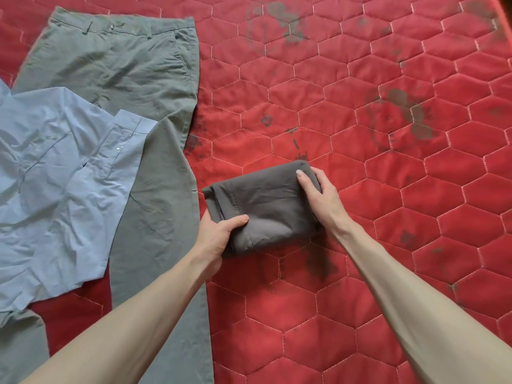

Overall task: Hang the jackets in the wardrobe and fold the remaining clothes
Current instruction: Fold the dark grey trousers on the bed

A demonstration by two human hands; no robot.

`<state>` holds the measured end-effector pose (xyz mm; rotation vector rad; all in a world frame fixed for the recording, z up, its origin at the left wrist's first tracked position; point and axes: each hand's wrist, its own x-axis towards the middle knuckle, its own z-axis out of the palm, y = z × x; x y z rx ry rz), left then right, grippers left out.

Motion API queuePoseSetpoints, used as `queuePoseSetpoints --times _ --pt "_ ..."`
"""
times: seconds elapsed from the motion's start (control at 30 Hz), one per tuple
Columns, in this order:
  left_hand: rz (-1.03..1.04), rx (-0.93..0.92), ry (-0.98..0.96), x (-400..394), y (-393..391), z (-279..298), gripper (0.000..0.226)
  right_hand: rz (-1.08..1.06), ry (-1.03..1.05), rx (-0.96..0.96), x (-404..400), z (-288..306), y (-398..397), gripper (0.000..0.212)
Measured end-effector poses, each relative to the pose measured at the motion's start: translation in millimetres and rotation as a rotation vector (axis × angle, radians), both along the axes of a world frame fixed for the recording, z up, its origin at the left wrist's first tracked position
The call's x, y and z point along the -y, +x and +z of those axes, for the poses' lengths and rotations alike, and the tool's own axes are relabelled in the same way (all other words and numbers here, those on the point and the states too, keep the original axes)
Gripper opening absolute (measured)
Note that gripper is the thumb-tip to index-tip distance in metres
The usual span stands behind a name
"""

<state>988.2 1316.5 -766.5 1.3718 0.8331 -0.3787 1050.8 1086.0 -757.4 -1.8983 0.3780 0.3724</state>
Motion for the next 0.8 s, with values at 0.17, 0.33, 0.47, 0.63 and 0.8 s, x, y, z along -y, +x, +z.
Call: queuePoseSetpoints --times 0.17,0.33,0.47,0.63,0.8 --pt "-0.006 0.039 -0.087 -13 -3 43 0.048 0.18 0.014 0.09 -3 42 -7 0.047" --pt "-0.049 0.109 -0.151 -27 -10 126 0.059 0.112 0.177 0.151 -9 105 -30 0.045" --pt "-0.099 0.181 -0.199 -29 -26 213 0.059 0.059 0.232 0.164 -13 185 -59 0.05" --pt "-0.082 0.245 -0.217 -30 -58 325 0.074 0.063 0.283 0.174 -13 295 -93 0.05" --pt "-0.008 0.325 -0.215 -32 -101 432 0.062 0.106 0.347 0.175 -19 402 -124 0.058"
